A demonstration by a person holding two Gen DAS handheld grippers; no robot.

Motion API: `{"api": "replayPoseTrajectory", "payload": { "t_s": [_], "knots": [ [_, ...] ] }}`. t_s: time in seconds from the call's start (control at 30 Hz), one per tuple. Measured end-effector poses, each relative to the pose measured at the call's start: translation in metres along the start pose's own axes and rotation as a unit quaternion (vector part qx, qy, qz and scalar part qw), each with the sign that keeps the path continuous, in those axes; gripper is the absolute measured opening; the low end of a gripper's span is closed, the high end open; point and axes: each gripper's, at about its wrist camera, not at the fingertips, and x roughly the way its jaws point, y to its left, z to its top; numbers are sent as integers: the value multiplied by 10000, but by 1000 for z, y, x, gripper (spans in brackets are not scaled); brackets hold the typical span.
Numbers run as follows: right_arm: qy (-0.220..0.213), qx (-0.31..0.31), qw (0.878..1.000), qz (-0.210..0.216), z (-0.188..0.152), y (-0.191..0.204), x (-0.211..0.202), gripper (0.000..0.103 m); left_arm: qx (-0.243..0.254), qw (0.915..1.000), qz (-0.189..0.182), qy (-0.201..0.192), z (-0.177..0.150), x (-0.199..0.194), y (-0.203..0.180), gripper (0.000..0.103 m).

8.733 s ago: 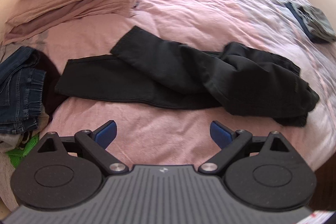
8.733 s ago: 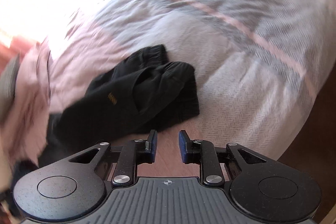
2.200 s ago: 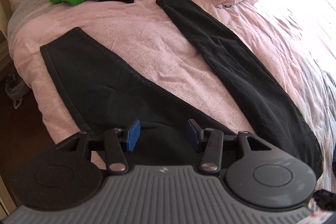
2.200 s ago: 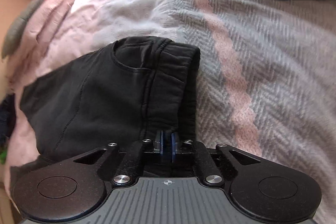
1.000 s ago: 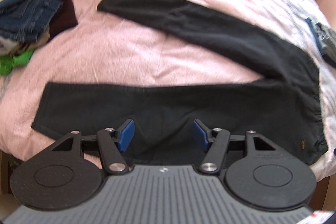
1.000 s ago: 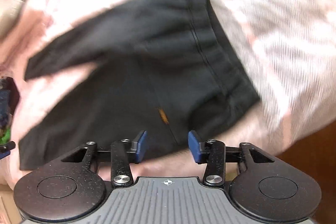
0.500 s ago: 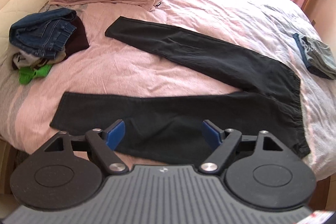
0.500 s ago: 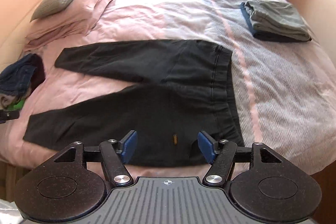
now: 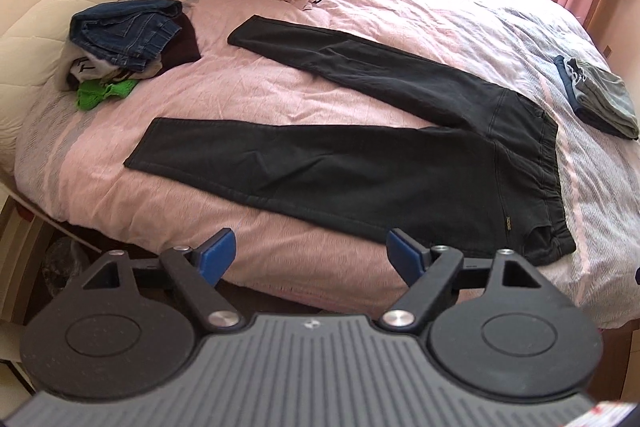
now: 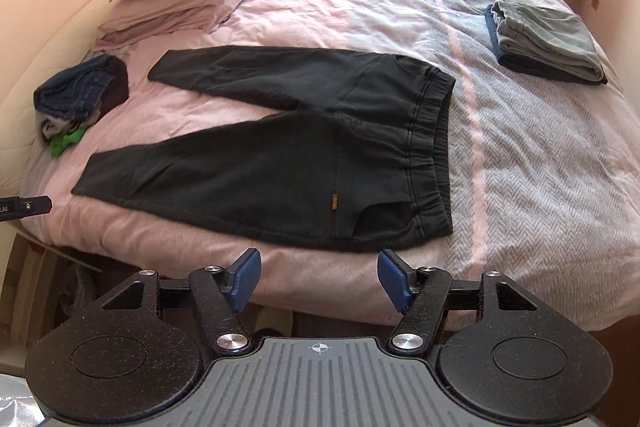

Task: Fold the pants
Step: 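Release the waistband and pull both grippers back from the flattened trousers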

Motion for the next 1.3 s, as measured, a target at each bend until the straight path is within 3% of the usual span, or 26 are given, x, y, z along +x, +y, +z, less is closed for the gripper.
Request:
{"api": "replayPoseTrajectory", "payload": {
  "t_s": [0.53, 1.3],
  "knots": [
    [-163, -94, 9997, 123, -28, -7, -28, 62, 190, 9992, 136, -324, -27, -43, -15, 80],
    [-122, 0, 9996, 265, -31, -10, -19, 62, 221, 9991, 132, -322, -35, -43, -12, 81]
  ]
}}
